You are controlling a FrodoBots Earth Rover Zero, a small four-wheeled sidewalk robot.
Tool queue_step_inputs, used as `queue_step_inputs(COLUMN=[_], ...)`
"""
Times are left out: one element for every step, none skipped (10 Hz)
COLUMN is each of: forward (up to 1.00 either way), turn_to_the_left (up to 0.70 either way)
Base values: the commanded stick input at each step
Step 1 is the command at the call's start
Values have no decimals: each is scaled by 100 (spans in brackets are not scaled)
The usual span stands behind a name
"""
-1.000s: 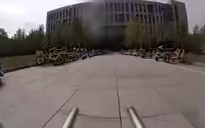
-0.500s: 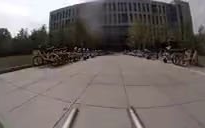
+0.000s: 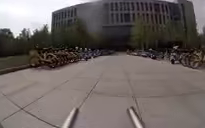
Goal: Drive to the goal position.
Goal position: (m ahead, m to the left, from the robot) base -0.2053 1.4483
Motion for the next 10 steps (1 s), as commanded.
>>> queue_step_inputs(forward=[100,100,100,100,100,100,100,100,100,100], turn_to_the_left=[2,2,2,2,2,2,2,2,2,2])
